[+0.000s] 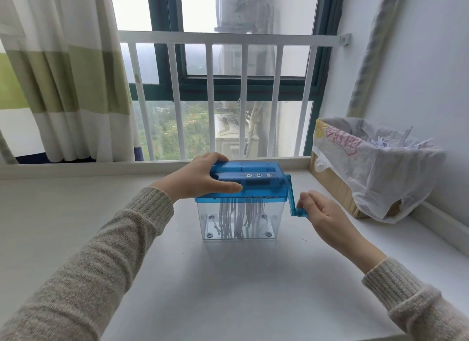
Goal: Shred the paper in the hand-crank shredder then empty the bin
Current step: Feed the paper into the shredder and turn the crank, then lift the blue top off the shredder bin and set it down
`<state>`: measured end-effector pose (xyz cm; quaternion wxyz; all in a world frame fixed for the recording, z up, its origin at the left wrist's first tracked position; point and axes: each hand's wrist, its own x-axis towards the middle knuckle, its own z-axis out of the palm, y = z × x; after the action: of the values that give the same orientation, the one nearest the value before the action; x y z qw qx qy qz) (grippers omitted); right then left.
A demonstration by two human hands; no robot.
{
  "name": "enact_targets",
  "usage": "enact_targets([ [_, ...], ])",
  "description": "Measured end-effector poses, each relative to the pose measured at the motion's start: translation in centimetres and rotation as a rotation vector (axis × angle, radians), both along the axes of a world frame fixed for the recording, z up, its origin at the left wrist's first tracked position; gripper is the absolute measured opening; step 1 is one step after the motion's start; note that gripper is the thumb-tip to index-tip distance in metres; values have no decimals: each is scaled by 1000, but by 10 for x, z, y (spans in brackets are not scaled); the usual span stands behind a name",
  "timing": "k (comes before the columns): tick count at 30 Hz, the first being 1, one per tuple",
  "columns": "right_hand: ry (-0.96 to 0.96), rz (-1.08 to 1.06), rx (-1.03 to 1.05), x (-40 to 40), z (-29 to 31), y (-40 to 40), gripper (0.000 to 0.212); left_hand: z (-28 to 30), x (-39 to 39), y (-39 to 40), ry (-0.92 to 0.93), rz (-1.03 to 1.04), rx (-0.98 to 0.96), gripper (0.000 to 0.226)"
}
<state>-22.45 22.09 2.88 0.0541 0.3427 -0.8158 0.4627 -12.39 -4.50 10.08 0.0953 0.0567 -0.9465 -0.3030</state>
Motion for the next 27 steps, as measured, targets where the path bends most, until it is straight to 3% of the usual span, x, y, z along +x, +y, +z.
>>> enact_targets([
  [5, 149, 0, -87, 2, 24, -8, 44, 2, 0, 0, -17, -4, -13, 78],
  [8, 300, -27, -38, 4, 40, -14, 30, 1, -1, -1, -21, -5, -16, 78],
  [13, 374, 54, 62, -1, 59, -30, 36, 1, -1, -3, -35, -13, -24, 82],
  [18, 403, 146, 149, -6, 68, -50, 60, 1, -1, -5, -45, -20, -16, 86],
  [23, 344, 237, 287, -6, 78, -66, 82, 4, 1, -6, -80, -31, 0, 105],
  [27, 302, 293, 422, -5, 84, -78, 91, 4, 2, -5, -80, -59, 10, 99],
])
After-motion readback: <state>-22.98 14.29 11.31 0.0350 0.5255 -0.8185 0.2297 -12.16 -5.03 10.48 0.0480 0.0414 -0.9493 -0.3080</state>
